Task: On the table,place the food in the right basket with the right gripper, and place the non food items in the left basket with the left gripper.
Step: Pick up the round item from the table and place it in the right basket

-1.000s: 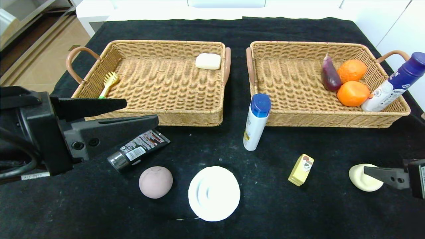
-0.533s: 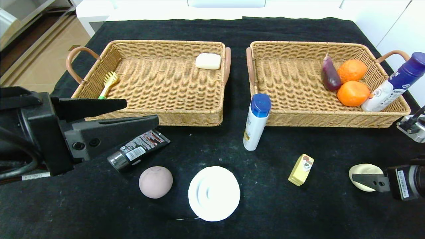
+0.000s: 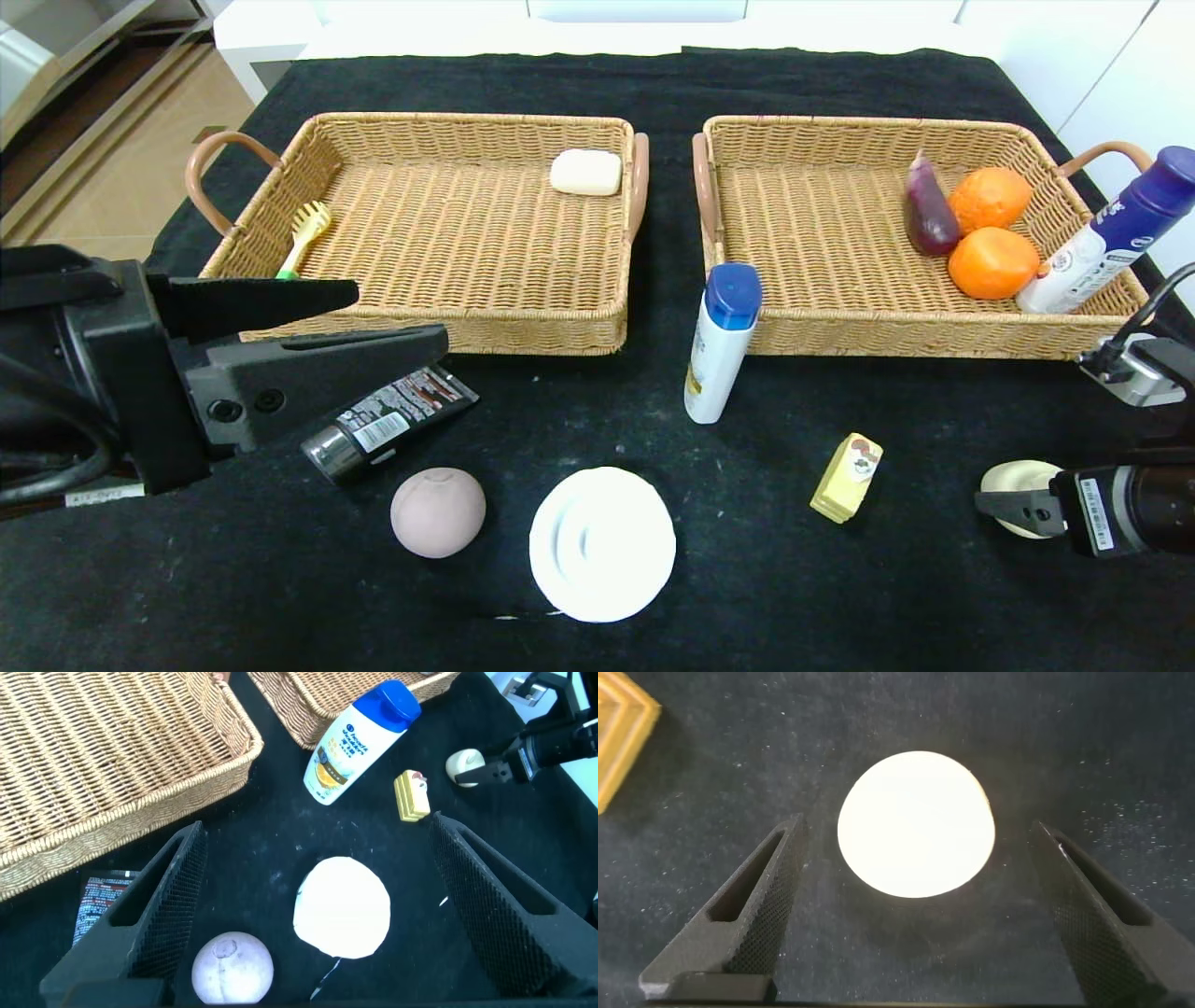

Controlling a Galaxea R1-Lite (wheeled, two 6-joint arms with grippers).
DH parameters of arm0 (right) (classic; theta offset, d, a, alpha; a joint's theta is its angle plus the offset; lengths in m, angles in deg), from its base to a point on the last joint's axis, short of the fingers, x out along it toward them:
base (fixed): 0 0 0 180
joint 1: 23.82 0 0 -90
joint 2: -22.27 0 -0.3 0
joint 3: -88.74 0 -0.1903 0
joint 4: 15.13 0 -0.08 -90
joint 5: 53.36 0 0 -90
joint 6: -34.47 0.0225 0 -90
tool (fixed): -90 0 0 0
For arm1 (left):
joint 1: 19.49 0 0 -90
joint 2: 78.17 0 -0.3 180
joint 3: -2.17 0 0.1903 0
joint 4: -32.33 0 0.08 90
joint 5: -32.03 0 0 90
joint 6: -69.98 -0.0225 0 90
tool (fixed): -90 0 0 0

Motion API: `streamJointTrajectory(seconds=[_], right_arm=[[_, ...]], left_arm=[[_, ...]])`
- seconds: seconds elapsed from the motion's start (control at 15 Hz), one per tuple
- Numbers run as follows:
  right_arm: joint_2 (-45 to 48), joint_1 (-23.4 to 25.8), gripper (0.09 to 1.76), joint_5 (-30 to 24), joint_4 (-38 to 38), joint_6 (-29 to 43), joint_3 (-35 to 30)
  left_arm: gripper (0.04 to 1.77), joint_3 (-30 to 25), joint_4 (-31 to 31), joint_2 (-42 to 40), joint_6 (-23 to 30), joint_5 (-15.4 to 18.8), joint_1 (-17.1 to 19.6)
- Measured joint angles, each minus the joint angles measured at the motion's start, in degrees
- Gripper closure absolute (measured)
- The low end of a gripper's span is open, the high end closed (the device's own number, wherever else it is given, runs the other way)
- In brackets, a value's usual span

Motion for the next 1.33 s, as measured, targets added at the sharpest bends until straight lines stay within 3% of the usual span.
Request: streamJointTrajectory(seconds=[0.53, 0.6, 0.8, 1.07, 1.13, 1.2, 1.33], right_arm=[[-2.2, -0.3, 0.14, 0.0, 0.1, 1.9, 0.0], [-2.2, -0.4, 0.22, 0.0, 0.1, 1.9, 0.0], [-2.4, -0.4, 0.7, 0.0, 0.1, 2.0, 0.0], [-2.4, -0.4, 1.15, -0.1, 0.1, 2.5, 0.1], [-2.4, -0.4, 1.6, -0.1, 0.1, 2.5, 0.2], [-2.4, -0.5, 1.71, -0.1, 0.2, 2.5, 0.2], [-2.4, -0.5, 1.71, -0.1, 0.1, 2.5, 0.1]], left_arm=[[0.09, 0.0, 0.0, 0.1, 0.0, 0.0, 0.0], [0.09, 0.0, 0.0, 0.1, 0.0, 0.0, 0.0], [0.09, 0.0, 0.0, 0.1, 0.0, 0.0, 0.0], [0.09, 0.0, 0.0, 0.1, 0.0, 0.0, 0.0], [0.09, 0.0, 0.0, 0.1, 0.0, 0.0, 0.0], [0.09, 0.1, 0.0, 0.1, 0.0, 0.0, 0.0], [0.09, 0.1, 0.0, 0.1, 0.0, 0.0, 0.0]])
